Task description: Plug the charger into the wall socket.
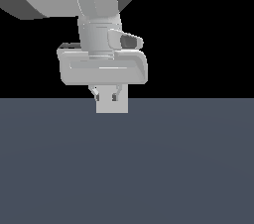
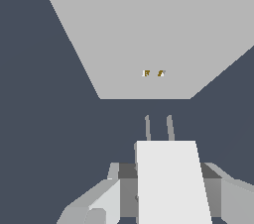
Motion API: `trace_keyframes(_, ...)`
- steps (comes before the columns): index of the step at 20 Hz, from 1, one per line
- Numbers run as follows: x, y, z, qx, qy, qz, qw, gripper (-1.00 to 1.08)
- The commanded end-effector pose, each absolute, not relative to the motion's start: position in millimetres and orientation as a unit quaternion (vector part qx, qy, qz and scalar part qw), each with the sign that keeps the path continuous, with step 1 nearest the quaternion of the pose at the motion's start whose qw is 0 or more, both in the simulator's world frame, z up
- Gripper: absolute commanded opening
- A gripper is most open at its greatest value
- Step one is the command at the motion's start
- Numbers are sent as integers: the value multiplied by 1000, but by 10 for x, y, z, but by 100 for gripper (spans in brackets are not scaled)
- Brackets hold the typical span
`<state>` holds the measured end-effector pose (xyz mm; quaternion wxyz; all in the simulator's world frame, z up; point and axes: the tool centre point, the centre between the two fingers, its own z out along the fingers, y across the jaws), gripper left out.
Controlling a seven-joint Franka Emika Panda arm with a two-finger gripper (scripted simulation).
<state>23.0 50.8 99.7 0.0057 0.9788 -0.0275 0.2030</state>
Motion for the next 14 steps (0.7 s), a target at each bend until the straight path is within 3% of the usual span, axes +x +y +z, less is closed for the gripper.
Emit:
trace_keyframes(1,246,507,999,979,-28,203,6,-100)
trace_keyframes(14,632,483,999,979,-28,203,5,-100)
